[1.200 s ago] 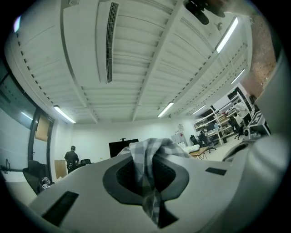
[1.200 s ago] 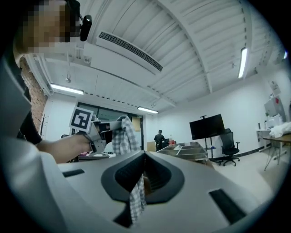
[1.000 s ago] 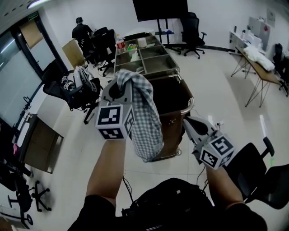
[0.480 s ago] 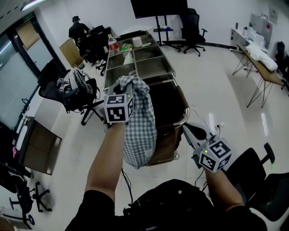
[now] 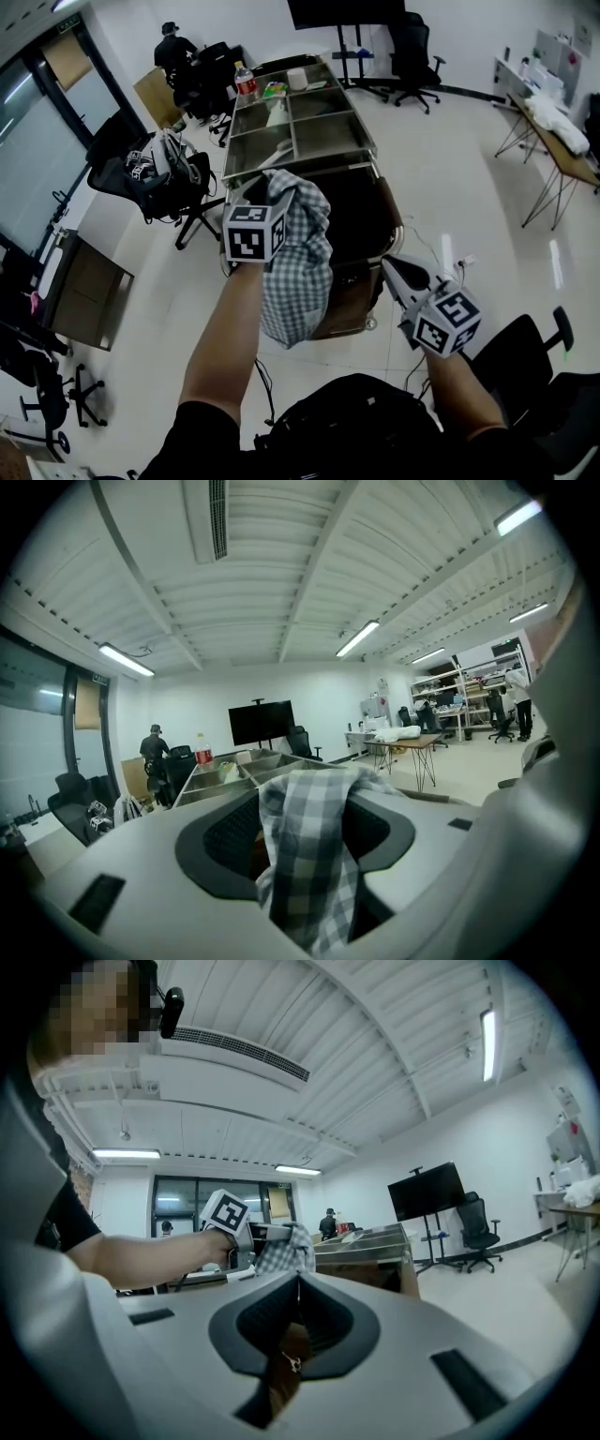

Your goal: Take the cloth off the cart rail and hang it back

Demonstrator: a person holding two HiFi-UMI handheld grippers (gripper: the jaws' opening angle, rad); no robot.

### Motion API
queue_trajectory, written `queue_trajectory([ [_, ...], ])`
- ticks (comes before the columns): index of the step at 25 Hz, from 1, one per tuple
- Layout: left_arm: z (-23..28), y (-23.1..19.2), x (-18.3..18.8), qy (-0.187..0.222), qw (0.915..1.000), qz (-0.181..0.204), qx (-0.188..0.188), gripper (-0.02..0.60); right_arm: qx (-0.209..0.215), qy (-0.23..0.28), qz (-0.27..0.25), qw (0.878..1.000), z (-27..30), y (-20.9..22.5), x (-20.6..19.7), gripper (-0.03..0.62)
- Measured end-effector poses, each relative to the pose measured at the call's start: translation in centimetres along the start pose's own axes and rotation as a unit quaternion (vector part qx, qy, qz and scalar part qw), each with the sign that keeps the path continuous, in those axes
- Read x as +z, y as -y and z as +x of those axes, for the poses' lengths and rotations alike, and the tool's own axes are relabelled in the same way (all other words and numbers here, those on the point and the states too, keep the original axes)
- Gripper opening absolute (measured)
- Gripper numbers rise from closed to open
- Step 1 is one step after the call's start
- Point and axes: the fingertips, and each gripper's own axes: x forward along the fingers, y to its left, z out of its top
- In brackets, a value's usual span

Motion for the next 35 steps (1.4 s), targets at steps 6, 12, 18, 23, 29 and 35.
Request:
queue_trajectory([
  [6,-0.6,-0.7,-2.5,-0.041,0.9992,0.002,0.000,0.270,-0.003,0.001,0.004,1.000,-0.2,-0.7,-0.5,0.020],
  [12,-2.1,-0.6,-5.2,-0.067,0.9977,0.008,0.004,0.270,-0.010,-0.002,0.014,1.000,-0.7,-1.5,-1.3,0.020],
  [18,-4.5,-0.9,-6.8,-0.093,0.9956,0.016,-0.002,0.270,-0.010,-0.001,0.013,1.000,-1.2,-4.0,-1.6,0.020],
  [23,-6.8,-0.9,-6.8,-0.087,0.9959,0.024,-0.005,0.270,-0.012,0.006,0.012,1.000,-2.0,-6.0,-1.6,0.020],
  [29,-10.5,0.1,-5.3,-0.033,0.9990,0.028,-0.011,0.270,-0.019,0.014,0.009,1.000,-3.1,-8.9,-1.8,0.020],
  [35,-17.1,2.3,-3.0,0.079,0.9947,-0.006,-0.064,0.202,-0.012,0.035,0.014,0.999,-3.6,-12.9,-1.6,0.020],
])
